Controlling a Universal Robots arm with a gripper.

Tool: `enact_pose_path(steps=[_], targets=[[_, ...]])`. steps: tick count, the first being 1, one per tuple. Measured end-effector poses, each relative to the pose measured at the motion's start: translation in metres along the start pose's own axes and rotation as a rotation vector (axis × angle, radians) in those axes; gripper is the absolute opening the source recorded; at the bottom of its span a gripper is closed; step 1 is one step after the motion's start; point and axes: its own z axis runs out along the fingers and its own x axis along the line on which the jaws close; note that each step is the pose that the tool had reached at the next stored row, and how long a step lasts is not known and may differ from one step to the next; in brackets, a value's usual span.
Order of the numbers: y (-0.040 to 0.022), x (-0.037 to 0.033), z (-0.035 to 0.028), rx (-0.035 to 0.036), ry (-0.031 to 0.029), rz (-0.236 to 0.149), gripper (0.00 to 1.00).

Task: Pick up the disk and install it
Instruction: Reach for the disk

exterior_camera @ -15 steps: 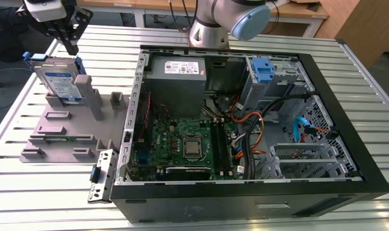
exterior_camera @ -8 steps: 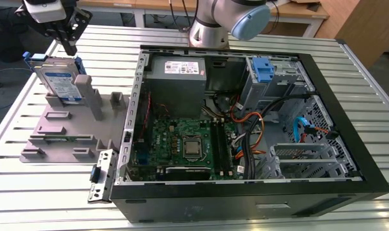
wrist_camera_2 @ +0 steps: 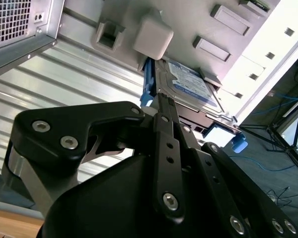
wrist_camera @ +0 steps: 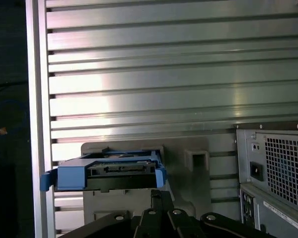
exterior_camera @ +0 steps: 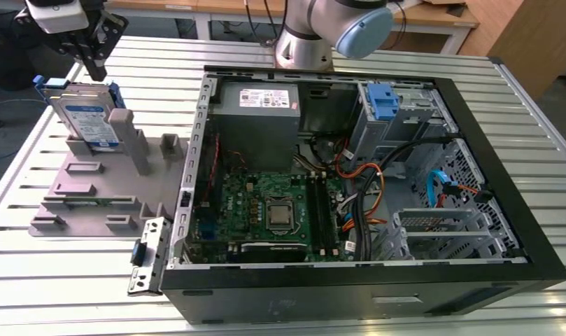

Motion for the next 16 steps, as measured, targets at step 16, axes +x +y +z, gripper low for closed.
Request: enact_pose_path(steps=[16], targets=[[-0.0009, 0.032, 0.0044, -0.0001, -0.0001, 0.0, 0.11]])
